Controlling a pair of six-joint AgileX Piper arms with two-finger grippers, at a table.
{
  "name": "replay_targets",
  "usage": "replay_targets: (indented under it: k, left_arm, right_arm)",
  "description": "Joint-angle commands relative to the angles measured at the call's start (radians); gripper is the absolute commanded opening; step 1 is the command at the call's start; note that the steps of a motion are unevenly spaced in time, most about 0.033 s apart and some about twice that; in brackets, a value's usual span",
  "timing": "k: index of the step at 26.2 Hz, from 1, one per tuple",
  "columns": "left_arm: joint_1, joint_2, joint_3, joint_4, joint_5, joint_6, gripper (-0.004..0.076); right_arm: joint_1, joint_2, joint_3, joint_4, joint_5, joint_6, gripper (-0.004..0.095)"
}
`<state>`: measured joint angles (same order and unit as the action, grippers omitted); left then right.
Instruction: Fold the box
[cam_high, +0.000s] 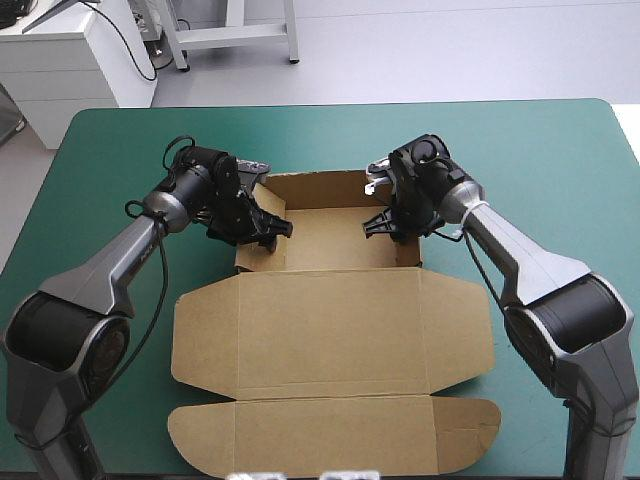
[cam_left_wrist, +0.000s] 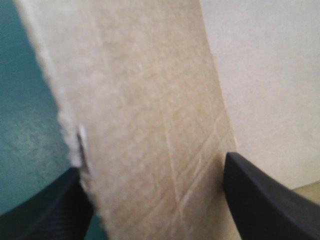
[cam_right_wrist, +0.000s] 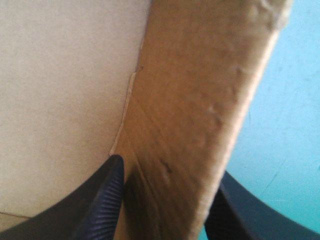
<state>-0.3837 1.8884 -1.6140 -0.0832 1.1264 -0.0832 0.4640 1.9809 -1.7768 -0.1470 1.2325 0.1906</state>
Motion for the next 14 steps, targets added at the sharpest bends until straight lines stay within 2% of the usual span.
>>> replay_targets:
  k: [1,10,14]
  left_arm:
    - [-0.003,-0.051,-0.083,-0.001,0.01,0.002,0.0537]
    - [-0.003,-0.051,-0.242,0.139,0.152,0.002,0.0537]
    - [-0.003,-0.075,-0.352,0.137,0.164,0.002,0.0536]
  right_arm:
    - [0.0,-0.066,-0.033,-0.05,0.013,0.002,0.0445]
    - [0.0,-0.12,-0.064,-0.042,0.013,0.002,0.0444]
    - [0.0,-0.166,-0.14,-0.038,0.013,-0.017,0.0443]
